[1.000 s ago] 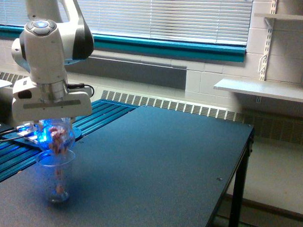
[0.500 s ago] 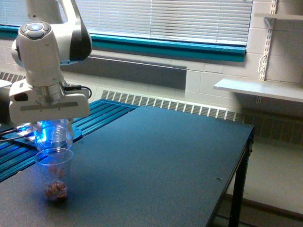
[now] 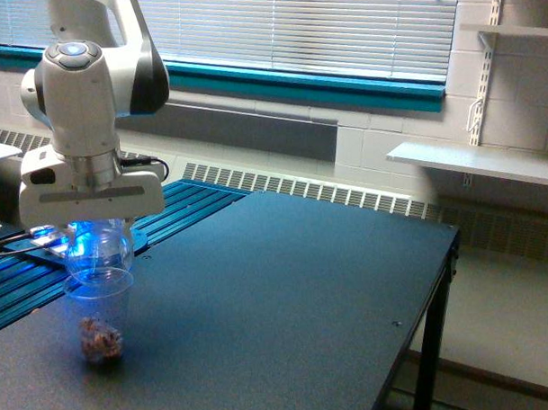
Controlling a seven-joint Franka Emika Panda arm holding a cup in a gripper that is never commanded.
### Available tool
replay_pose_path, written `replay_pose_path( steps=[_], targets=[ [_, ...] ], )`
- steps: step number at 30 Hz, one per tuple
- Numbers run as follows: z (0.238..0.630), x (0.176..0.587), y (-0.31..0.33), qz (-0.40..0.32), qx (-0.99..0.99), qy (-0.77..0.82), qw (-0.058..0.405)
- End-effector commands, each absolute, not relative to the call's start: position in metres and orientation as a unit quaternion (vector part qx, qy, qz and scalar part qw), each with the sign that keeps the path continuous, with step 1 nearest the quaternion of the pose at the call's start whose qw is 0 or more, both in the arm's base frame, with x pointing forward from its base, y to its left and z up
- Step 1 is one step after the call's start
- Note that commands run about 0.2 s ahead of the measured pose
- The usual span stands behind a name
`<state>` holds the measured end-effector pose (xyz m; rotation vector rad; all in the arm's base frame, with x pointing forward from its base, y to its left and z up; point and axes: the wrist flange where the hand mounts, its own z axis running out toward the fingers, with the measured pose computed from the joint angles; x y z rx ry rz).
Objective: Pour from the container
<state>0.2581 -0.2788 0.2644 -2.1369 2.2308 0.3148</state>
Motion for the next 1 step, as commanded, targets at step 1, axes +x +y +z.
replay_pose_path(
  steps=[1],
  targets=[
    [0.2632,0.2601,-0.2829,0.091,-0.689,0.719,0.013]
  ],
)
